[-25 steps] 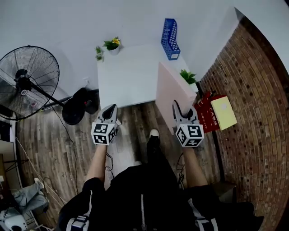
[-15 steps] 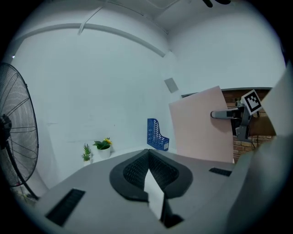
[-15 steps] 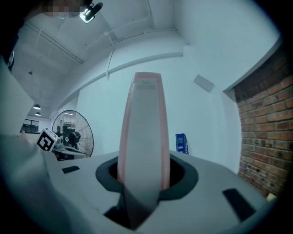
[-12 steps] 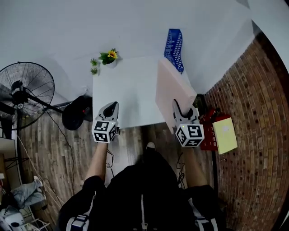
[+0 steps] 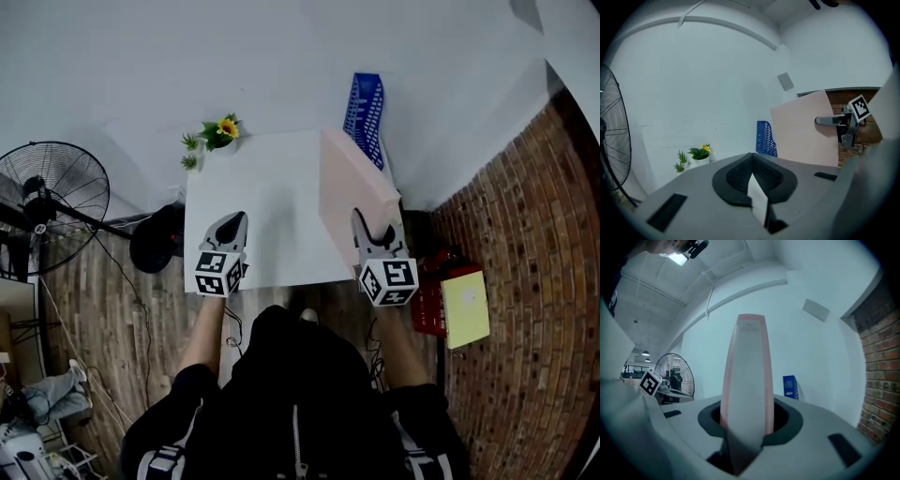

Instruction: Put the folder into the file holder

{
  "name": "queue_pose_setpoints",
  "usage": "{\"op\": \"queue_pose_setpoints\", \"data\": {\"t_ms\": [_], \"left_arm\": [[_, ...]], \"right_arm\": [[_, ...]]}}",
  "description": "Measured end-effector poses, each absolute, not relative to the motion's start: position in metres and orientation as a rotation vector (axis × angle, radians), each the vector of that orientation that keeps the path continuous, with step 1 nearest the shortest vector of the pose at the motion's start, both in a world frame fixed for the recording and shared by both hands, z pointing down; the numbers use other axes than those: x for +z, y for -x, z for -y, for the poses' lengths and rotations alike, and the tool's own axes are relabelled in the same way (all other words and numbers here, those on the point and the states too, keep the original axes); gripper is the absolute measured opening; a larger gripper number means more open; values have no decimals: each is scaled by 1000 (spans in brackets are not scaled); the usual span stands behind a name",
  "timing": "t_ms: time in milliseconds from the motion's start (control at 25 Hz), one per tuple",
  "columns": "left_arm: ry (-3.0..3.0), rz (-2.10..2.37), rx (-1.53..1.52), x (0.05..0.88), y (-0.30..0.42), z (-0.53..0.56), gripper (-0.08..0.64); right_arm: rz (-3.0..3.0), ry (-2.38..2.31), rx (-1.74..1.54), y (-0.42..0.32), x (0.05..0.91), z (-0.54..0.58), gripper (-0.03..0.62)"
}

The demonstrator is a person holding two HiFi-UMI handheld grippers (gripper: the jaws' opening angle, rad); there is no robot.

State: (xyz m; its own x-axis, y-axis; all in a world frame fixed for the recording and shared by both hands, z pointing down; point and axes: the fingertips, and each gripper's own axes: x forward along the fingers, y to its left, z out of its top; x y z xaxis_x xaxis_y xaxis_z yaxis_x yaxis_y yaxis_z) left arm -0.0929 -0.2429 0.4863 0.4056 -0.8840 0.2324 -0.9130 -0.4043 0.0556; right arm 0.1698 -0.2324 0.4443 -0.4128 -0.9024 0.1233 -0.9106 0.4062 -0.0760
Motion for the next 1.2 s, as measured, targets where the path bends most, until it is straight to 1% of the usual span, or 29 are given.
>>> {"op": "queue_pose_setpoints", "data": {"t_ms": [280,720,1200], "left_arm": [[-2503,1565,252,489,76,274,23],[-2594,1433,268,489,37,326,23],[-2572,1412,304,502,45,367,23]], "right_arm": [[2568,-1720,205,-189,442,252,153],[2471,-1940,135,-247,410,290,153],[2414,-2045,32,-277,386,361,153]]}}
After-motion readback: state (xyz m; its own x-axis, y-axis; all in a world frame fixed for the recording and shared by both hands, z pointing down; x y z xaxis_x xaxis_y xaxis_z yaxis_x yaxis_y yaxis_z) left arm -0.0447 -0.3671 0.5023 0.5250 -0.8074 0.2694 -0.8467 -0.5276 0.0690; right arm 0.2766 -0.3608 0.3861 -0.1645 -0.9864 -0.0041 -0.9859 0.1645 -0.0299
